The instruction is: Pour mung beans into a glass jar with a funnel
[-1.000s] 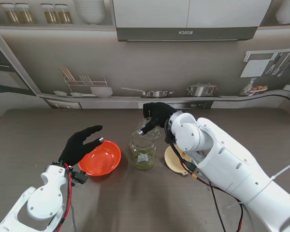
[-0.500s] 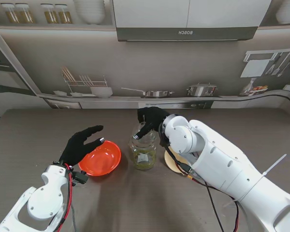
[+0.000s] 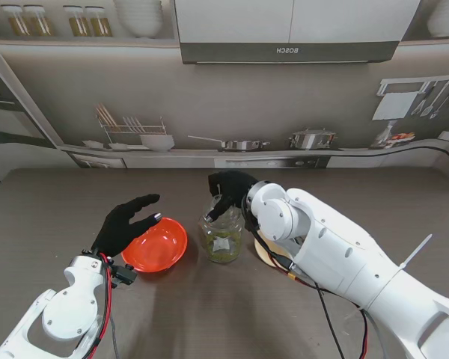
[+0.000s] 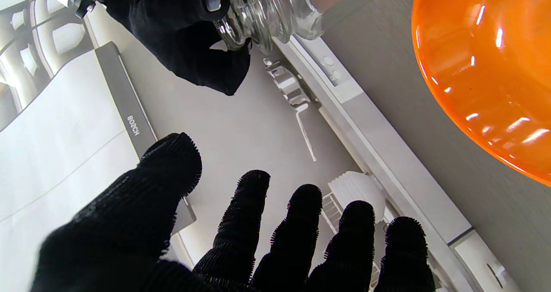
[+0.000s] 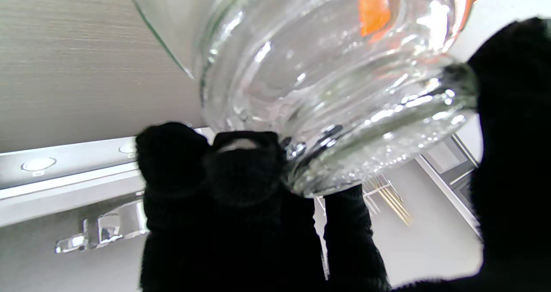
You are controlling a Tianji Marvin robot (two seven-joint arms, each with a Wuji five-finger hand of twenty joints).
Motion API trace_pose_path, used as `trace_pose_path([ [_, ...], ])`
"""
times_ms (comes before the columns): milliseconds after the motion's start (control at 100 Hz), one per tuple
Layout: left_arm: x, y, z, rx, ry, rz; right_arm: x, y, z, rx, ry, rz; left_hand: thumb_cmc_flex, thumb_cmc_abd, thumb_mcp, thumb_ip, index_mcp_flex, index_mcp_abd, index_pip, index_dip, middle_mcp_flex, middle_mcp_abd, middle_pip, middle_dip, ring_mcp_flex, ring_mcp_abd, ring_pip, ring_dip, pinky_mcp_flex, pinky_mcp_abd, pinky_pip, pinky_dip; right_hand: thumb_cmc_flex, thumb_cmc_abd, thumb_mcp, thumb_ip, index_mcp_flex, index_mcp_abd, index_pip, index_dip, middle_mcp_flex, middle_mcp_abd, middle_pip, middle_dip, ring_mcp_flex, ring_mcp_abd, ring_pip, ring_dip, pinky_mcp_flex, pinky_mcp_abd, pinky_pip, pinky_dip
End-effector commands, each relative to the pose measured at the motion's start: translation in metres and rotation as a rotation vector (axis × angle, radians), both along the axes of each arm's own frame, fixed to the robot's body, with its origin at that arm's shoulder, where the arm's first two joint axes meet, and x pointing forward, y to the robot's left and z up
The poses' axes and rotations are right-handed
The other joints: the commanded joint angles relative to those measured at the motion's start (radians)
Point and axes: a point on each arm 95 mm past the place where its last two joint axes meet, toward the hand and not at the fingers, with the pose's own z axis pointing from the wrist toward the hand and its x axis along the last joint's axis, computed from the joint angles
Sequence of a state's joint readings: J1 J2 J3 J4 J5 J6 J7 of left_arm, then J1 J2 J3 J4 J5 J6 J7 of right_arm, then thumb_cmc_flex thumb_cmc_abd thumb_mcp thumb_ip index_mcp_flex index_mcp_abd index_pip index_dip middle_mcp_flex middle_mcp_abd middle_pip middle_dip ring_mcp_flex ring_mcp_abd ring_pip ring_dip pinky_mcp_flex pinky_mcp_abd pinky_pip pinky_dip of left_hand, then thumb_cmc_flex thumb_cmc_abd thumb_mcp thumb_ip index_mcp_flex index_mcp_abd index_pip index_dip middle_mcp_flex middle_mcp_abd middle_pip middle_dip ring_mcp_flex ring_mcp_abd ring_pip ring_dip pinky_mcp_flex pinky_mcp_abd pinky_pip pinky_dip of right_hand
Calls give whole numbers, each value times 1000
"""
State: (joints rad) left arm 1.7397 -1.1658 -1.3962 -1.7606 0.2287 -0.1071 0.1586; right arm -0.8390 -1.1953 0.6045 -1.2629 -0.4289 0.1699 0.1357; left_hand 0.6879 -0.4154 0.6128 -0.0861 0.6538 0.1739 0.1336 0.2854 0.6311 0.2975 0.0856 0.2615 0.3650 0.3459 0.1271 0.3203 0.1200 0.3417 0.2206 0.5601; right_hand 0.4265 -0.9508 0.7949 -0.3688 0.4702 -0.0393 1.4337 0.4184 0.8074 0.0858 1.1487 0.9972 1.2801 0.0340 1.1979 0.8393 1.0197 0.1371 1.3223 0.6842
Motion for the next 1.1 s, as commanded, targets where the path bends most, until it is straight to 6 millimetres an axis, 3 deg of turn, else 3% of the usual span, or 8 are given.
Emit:
trace_pose_path([
  [0,-2,-3,1,-6,6,-17,-1,6,2,-2,-2,19,17,29,-14,29,13,-11,3,7,-14,-2,-14,4,-8,6,-24,9,-16,-4,-29,15,270,131,590,85,38,-33,85,18,-5,-90,-6,-15,44,-188,36,-4,0,4,10,-12],
  [210,-2,-3,1,-6,5,-15,-1,5,-1,-36,-25,41,16,28,-14,29,11,-11,3,7,-14,-3,-14,4,-9,4,-25,9,-16,-3,-29,15,220,150,556,81,2,-91,28,-5,-67,-125,-17,-36,37,-146,-8,-43,-79,56,-14,23],
  [370,-2,-3,1,-6,6,-16,-1,3,-2,-63,-51,56,17,29,-15,29,13,-11,3,7,-14,-3,-14,4,-9,6,-25,9,-16,-2,-29,15,160,132,575,86,-28,-109,-74,1,-141,-119,-52,-67,-17,-150,-15,-58,-141,57,-27,59],
  [610,-2,-3,1,-5,10,-18,-2,1,-2,-87,-69,67,18,30,-17,29,16,-8,4,8,-15,-2,-14,4,-9,4,-25,9,-16,-2,-29,15,32,195,570,185,-61,-115,-232,49,-267,-112,-115,-147,-123,-124,-88,-98,-216,56,-34,73],
  [640,-2,-3,1,-5,10,-18,-2,1,-2,-90,-72,69,18,30,-17,29,19,-8,5,8,-14,-2,-14,4,-9,4,-25,9,-16,-3,-29,15,20,205,564,208,-65,-112,-255,69,-283,-109,-121,-161,-136,-119,-98,-102,-225,54,-34,73],
  [690,-2,-3,1,-5,11,-18,-2,0,-2,-95,-79,74,18,30,-17,29,17,-7,4,8,-14,-3,-14,4,-9,5,-25,9,-16,-3,-29,15,-3,207,556,264,-66,-112,-311,160,-310,-100,-137,-194,-160,-113,-121,-113,-238,50,-33,74],
  [1090,-2,-4,0,-5,15,-20,-5,-5,-2,-119,-115,97,16,29,-17,29,19,-8,5,8,-14,-3,-14,4,-7,4,-24,9,-16,-3,-29,15,-36,103,538,245,-110,-145,-375,174,-396,-95,-151,-218,-238,-94,-153,-124,-291,37,-35,78],
])
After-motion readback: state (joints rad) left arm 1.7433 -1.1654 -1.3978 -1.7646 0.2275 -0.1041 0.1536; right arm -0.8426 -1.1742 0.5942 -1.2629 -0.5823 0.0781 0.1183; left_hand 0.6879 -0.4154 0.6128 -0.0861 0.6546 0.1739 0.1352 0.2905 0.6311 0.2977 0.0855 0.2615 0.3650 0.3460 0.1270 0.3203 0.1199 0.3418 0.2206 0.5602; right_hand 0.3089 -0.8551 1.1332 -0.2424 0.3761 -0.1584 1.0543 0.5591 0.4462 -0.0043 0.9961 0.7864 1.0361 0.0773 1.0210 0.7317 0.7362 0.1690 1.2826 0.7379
